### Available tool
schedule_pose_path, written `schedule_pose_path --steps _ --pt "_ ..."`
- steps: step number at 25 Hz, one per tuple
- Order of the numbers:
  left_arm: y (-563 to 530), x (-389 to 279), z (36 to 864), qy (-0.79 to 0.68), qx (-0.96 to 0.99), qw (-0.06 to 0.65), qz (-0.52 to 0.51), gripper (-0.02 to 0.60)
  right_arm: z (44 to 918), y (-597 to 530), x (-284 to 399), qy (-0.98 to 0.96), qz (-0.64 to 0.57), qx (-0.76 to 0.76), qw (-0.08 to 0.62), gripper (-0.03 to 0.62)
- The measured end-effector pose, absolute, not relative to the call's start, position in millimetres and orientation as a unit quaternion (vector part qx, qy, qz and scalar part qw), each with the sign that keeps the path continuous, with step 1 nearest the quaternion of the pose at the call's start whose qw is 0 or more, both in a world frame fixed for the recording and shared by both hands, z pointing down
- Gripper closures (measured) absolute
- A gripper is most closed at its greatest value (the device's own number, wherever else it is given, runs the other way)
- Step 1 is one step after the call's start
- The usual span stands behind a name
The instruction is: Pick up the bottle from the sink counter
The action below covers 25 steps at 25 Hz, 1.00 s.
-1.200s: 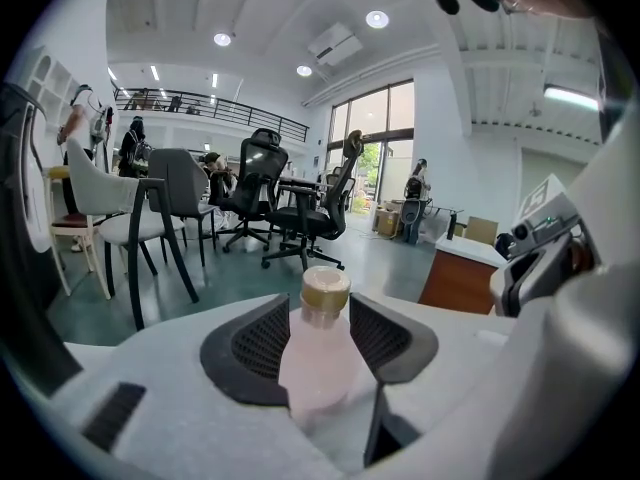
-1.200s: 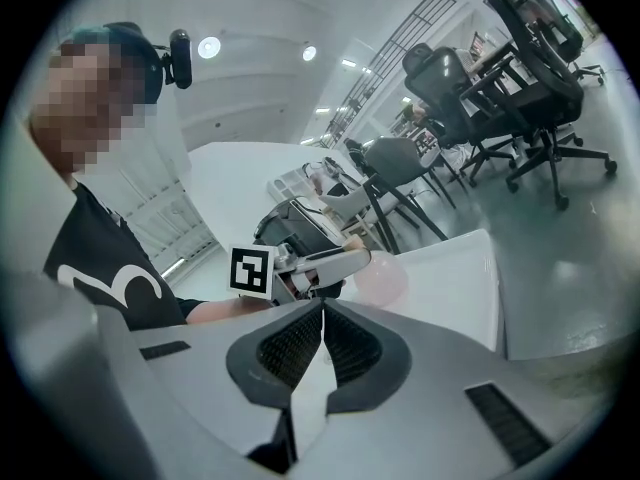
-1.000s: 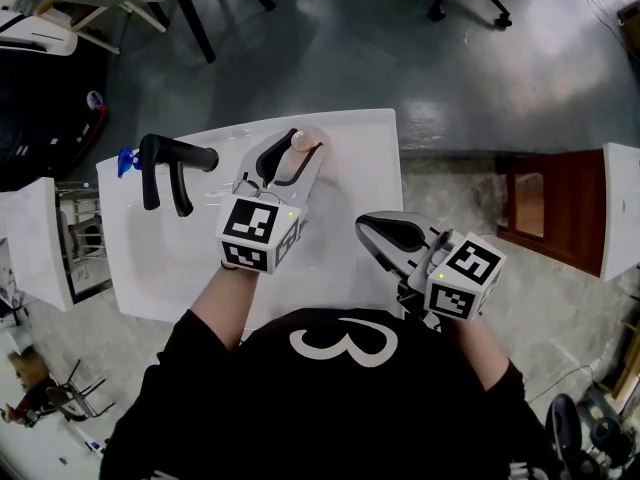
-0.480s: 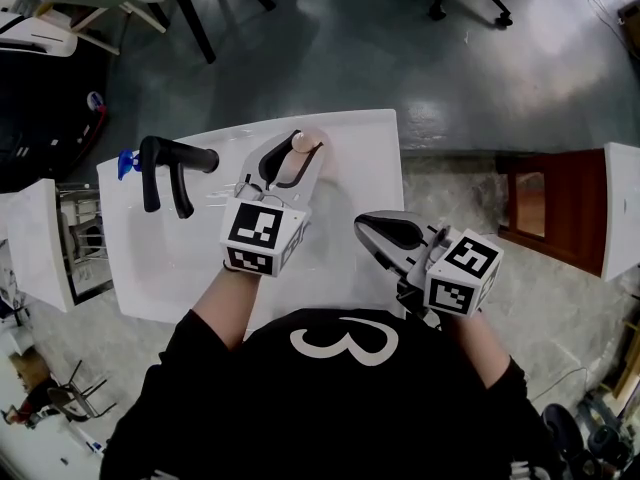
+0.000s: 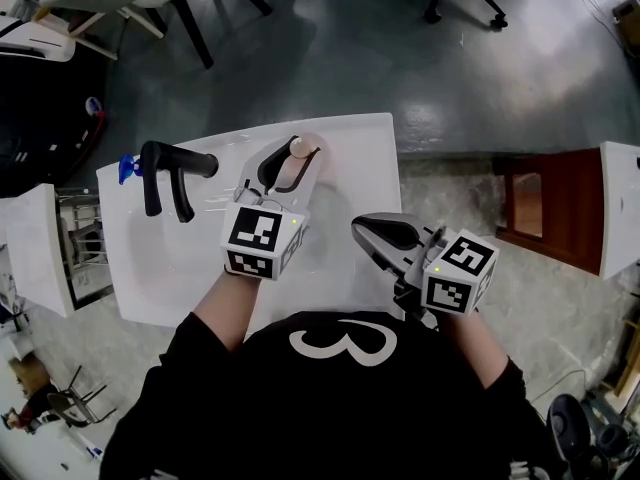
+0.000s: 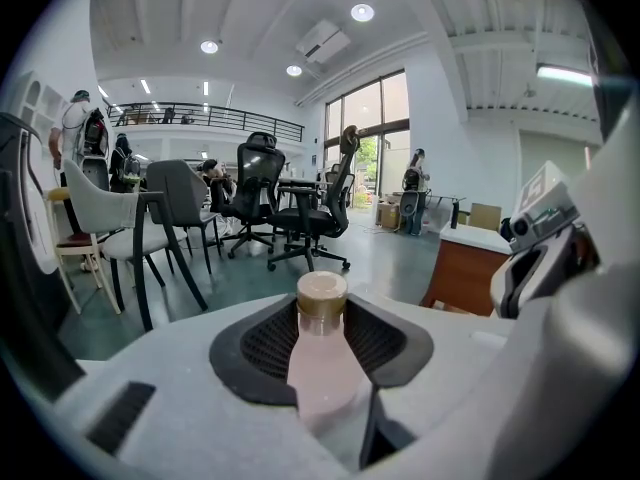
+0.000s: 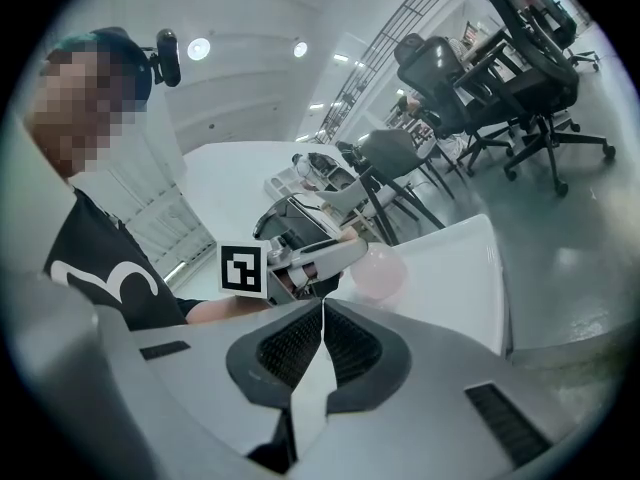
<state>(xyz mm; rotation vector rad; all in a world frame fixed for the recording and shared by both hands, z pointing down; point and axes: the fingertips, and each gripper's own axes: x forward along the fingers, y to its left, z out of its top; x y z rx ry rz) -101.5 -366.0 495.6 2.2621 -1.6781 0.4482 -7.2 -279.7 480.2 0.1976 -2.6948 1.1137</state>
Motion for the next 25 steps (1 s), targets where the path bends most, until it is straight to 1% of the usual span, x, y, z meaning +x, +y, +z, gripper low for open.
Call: schedule_pose_path --steps 10,25 --pt "-357 -104 494 -0.574 0.788 0.167 0.145 0.431 485 -272 -2 -0.911 0.389 0.092 0.103 0.58" --pt "-316 -105 465 -0.553 0.806 0.167 0.13 0.431 461 -238 -6 -0.912 0.381 0.126 0.082 0.579"
